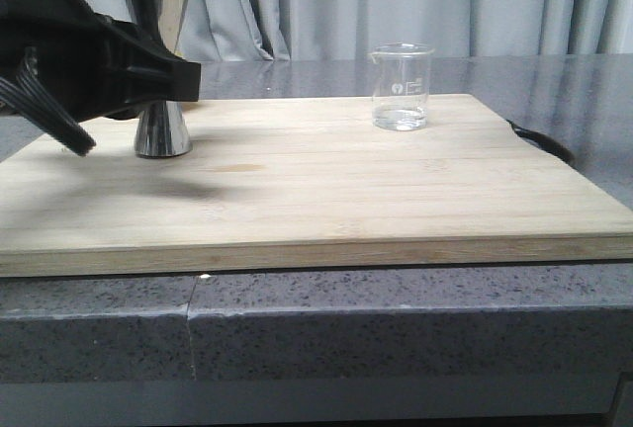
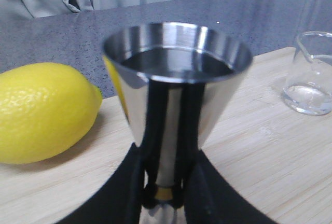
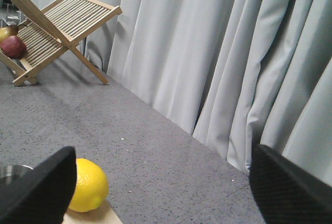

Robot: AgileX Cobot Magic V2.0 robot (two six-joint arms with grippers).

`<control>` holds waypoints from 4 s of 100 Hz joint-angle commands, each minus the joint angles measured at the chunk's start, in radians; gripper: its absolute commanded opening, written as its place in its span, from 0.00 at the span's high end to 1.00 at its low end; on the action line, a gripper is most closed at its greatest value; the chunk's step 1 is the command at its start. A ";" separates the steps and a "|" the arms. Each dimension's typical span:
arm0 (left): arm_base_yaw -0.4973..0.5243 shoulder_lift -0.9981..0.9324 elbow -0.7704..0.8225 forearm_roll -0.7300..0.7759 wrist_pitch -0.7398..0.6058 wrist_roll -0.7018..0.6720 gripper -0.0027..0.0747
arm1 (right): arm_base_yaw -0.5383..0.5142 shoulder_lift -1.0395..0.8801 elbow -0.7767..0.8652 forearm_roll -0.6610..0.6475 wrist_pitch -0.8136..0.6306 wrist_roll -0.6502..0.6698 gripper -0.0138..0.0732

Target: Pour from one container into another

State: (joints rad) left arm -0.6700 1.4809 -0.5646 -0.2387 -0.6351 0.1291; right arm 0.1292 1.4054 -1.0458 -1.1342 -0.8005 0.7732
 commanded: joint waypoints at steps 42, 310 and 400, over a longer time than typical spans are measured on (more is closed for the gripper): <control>0.002 -0.025 -0.022 0.008 -0.076 -0.006 0.88 | -0.006 -0.038 -0.032 0.042 -0.041 0.000 0.14; 0.002 -0.430 -0.022 -0.057 0.485 -0.006 0.30 | -0.006 -0.038 -0.032 0.042 -0.025 0.000 0.14; 0.712 -1.112 -0.028 0.131 0.521 0.003 0.30 | -0.006 -0.673 0.050 0.042 0.718 0.000 0.14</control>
State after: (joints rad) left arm -0.0193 0.3799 -0.5601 -0.0501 -0.0439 0.1362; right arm 0.1292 0.8203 -1.0141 -1.1044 -0.0750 0.7732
